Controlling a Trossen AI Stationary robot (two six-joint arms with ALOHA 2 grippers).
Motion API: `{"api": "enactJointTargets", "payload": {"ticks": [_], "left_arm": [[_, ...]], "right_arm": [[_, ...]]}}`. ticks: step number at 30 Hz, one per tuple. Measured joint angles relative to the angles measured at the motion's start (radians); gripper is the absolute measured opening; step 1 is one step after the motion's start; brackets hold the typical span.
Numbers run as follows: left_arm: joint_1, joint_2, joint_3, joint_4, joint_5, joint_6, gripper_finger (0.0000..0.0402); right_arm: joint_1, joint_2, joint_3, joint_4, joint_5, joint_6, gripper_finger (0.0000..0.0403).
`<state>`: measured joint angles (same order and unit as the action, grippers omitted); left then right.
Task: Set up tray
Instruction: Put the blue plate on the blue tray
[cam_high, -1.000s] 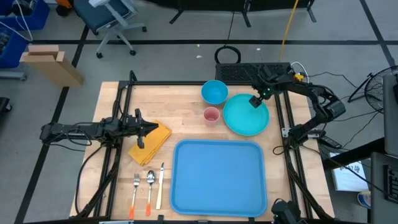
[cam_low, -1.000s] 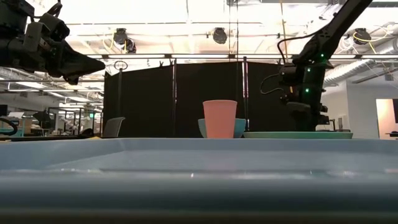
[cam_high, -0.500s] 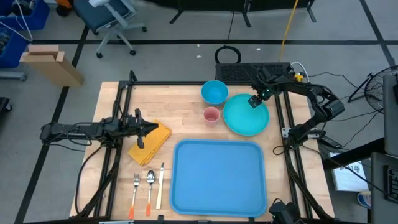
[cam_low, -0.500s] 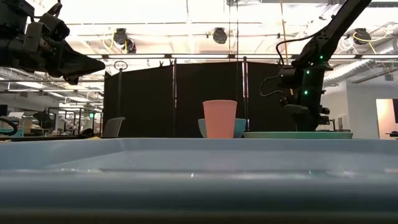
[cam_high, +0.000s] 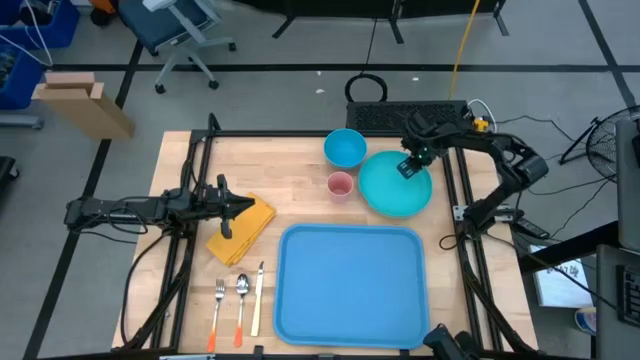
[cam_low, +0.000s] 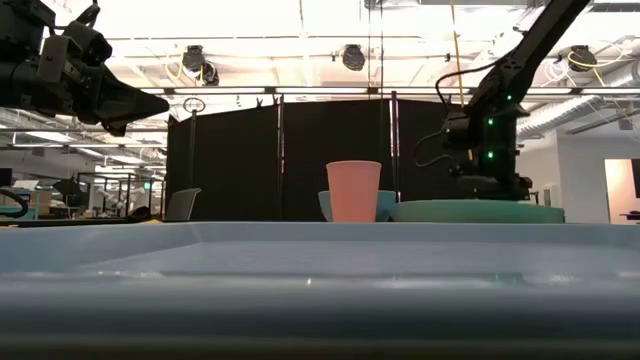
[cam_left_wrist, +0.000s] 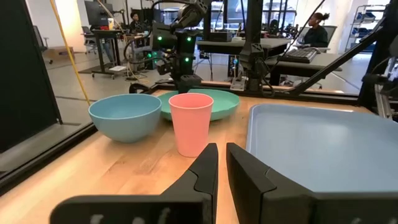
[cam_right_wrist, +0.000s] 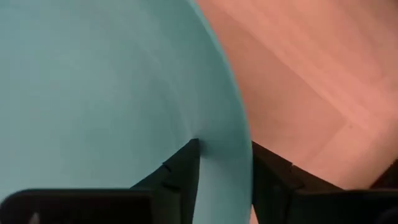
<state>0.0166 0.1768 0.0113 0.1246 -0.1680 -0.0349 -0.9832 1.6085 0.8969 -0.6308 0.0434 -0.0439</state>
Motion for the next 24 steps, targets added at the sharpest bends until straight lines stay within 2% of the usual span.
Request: {"api": "enactJointTargets", "payload": {"ticks": [4, 10, 15, 18, 24], "left_arm": [[0.000, 0.000, 0.000, 0.006, -0.005, 0.003, 0.0035], [0.000, 0.000, 0.000, 0.008, -0.018, 0.004, 0.0035], [0.000, 0.000, 0.000, 0.008, -0.018, 0.000, 0.0035], [0.000, 0.000, 0.000, 0.007, -0.018, -0.013, 0.0035], [0.000, 0.000, 0.000, 0.007, -0.018, -0.027, 0.0035]], "right_arm": [[-0.007, 0.058, 0.001, 0.000, -0.072, 0.015, 0.0074], [-0.006, 0.060, -0.001, -0.006, -0.096, 0.020, 0.0013], [-0.018, -0.017, -0.002, 0.002, -0.094, 0.017, 0.0005], [-0.033, -0.065, 0.012, -0.065, -0.108, 0.020, 0.0002], [-0.038, -0.152, 0.099, -0.181, -0.035, 0.020, 0.0000]]}}
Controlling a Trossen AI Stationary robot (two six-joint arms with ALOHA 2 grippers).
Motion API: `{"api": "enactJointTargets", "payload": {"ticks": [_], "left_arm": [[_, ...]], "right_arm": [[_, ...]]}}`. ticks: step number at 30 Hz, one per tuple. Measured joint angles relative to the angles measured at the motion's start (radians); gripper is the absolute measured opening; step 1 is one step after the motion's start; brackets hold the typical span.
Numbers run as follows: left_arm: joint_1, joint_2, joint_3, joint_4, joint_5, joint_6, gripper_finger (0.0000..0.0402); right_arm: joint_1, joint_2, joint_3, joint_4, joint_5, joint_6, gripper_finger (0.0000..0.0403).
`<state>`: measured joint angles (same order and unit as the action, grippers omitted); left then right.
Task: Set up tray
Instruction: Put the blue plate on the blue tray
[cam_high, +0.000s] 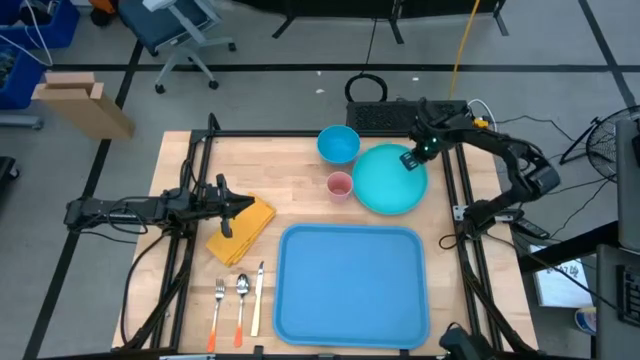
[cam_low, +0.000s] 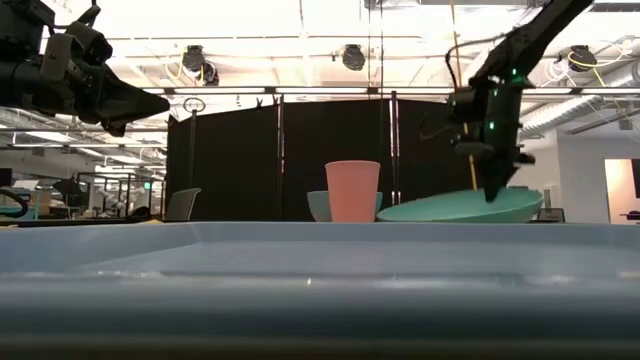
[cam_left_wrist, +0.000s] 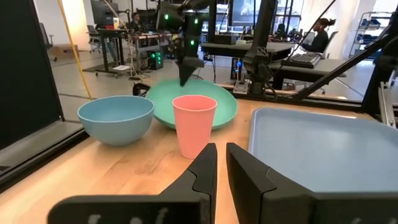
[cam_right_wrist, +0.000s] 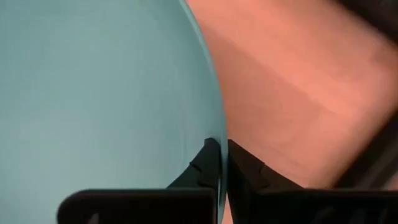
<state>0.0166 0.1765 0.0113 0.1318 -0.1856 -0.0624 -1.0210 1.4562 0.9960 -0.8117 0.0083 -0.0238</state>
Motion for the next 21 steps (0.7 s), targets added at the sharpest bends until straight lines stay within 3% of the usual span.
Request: {"api": "enactJointTargets", "payload": {"ticks": [7, 21], "left_arm": [[0.000, 0.000, 0.000, 0.000, 0.000, -0.005, 0.0035], [0.000, 0.000, 0.000, 0.000, 0.001, -0.019, 0.0035]], "right_arm": [[-0.004, -0.085, 0.142, -0.068, 0.046, 0.011, 0.0001], [0.011, -0.197, 0.360, -0.245, -0.090, 0.019, 0.0001]]}}
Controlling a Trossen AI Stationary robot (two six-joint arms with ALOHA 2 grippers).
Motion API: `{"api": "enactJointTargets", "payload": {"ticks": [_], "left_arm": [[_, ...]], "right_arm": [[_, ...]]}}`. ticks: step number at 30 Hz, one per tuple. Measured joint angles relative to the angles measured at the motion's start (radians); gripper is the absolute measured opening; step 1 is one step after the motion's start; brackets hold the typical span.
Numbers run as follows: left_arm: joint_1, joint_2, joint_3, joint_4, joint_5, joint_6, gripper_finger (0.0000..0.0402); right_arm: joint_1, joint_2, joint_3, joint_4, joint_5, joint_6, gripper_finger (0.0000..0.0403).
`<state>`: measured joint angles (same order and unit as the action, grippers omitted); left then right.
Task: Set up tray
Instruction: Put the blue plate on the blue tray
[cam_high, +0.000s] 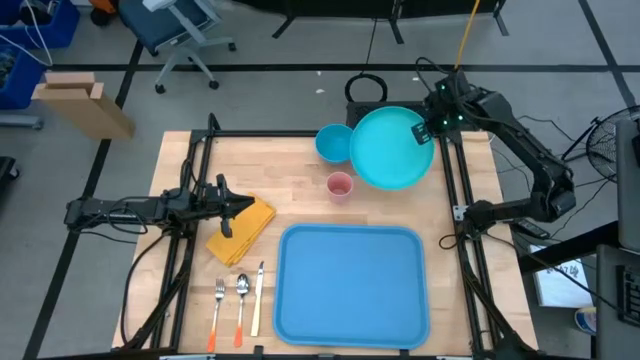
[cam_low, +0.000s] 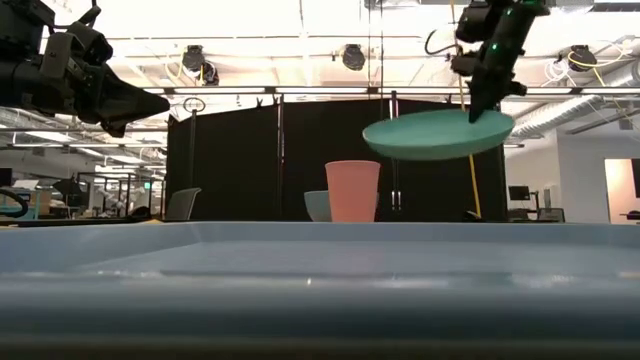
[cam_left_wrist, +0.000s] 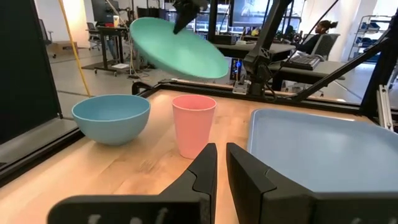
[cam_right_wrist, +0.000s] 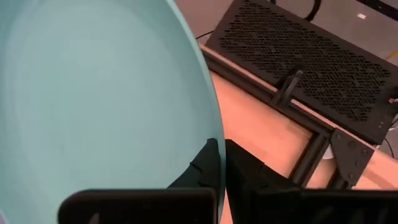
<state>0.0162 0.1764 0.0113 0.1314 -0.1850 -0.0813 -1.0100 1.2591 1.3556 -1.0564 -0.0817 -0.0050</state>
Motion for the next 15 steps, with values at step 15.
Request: {"api": "enactJointTargets", "payload": {"ticks": [15], "left_arm": [[0.000, 0.000, 0.000, 0.000, 0.000, -0.003, 0.0035]], "right_arm": [[0.442, -0.100, 0.011, -0.202, -0.134, 0.092, 0.0001]]}}
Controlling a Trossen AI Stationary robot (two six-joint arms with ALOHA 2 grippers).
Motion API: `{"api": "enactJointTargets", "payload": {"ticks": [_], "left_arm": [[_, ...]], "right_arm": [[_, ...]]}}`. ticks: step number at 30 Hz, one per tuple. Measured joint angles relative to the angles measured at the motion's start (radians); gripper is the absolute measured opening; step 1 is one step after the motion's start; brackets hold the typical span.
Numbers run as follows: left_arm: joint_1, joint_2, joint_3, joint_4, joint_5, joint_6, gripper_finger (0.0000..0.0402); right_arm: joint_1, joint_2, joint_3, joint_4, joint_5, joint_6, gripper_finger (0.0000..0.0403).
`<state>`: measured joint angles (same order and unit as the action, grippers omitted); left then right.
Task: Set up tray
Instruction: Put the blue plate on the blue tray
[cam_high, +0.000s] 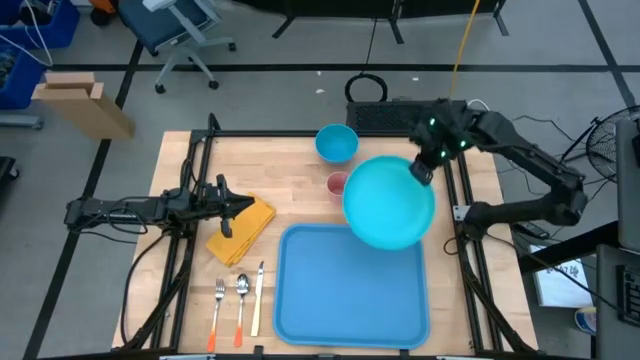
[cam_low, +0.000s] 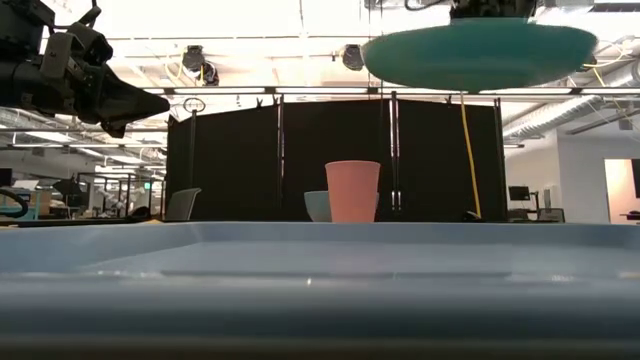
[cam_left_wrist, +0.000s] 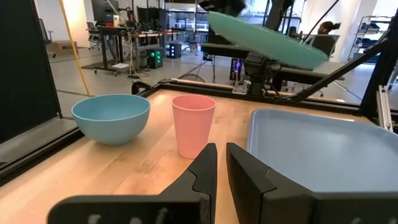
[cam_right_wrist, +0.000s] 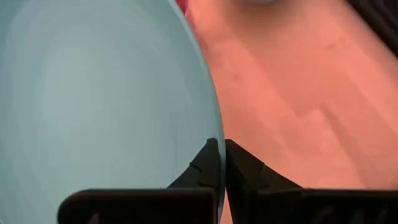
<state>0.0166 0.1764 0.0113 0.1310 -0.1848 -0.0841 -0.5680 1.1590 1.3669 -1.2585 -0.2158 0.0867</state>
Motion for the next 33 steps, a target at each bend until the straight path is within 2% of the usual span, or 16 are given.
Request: {"api": "enactJointTargets", "payload": {"ticks": [7, 16, 24, 28, 33], "left_arm": [[0.000, 0.000, 0.000, 0.000, 0.000, -0.004, 0.0035], [0.000, 0.000, 0.000, 0.000, 0.001, -0.024, 0.0035], [0.000, 0.000, 0.000, 0.000, 0.001, -0.024, 0.0035], [0.000, 0.000, 0.000, 0.000, 0.001, -0.024, 0.0035], [0.000, 0.000, 0.000, 0.000, 0.002, -0.025, 0.0035]], "right_arm": [[0.304, 0.004, -0.095, 0.078, 0.114, 0.150, 0.0000], [0.543, 0.006, -0.366, 0.374, 0.087, 0.217, 0.0000], [0.619, 0.005, -0.550, 0.529, 0.064, 0.325, 0.0000], [0.630, 0.009, -0.583, 0.611, 0.059, 0.351, 0.0000], [0.659, 0.045, -0.616, 0.602, 0.059, 0.359, 0.0000]]}}
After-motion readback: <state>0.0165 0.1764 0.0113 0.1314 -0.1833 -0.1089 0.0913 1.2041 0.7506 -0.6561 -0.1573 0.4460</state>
